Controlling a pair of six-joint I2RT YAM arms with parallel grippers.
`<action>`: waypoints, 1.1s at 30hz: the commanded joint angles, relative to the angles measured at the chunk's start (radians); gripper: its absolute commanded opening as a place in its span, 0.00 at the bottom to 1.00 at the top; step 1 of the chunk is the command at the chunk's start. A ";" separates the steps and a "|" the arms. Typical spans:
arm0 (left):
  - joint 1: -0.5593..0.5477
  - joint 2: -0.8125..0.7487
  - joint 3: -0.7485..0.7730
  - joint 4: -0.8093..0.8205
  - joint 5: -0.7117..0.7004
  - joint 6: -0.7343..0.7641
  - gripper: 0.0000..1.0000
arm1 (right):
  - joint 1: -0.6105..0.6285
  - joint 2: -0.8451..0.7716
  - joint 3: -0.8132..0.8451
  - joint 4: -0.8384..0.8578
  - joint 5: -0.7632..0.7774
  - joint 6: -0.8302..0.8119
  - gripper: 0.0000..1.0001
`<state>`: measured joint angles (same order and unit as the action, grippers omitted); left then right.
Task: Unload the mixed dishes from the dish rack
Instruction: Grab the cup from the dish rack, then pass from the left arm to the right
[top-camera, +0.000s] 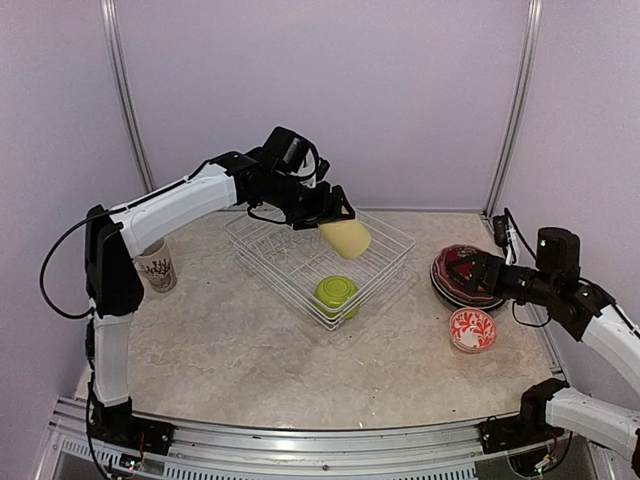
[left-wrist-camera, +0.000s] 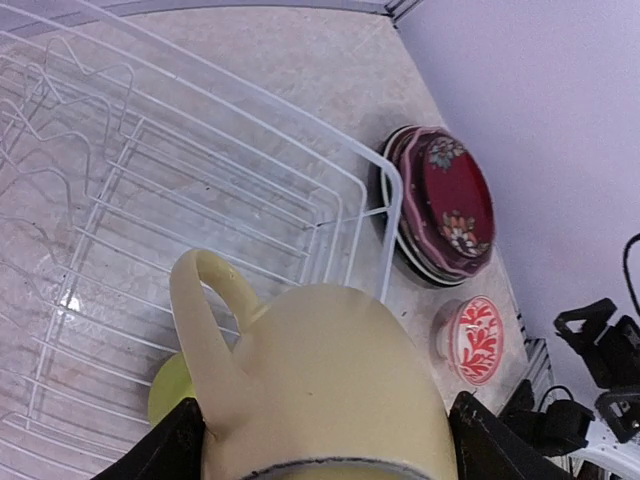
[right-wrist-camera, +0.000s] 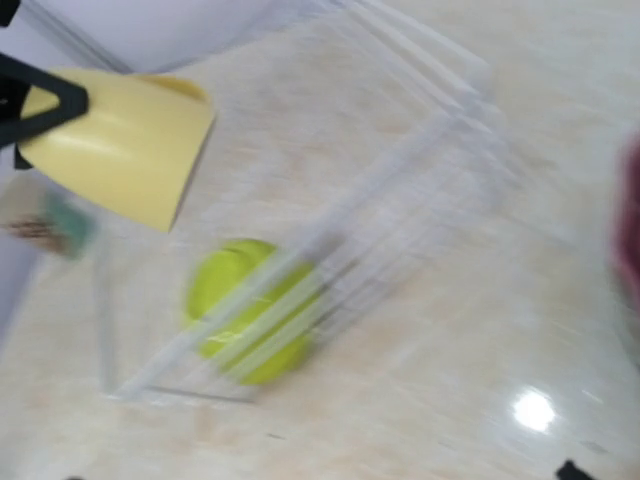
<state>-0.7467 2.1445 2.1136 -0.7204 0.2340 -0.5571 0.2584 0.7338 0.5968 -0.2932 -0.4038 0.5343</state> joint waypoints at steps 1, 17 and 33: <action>-0.002 -0.168 -0.110 0.206 0.163 -0.074 0.36 | 0.010 0.037 -0.026 0.236 -0.196 0.089 1.00; 0.010 -0.400 -0.568 0.685 0.373 -0.424 0.34 | 0.407 0.450 0.050 0.887 -0.122 0.408 1.00; 0.004 -0.422 -0.720 0.859 0.370 -0.517 0.33 | 0.429 0.713 0.053 1.283 0.004 0.741 0.55</action>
<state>-0.7418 1.7653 1.4010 -0.0006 0.5701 -1.0485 0.6872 1.4479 0.6296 0.9112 -0.4236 1.2282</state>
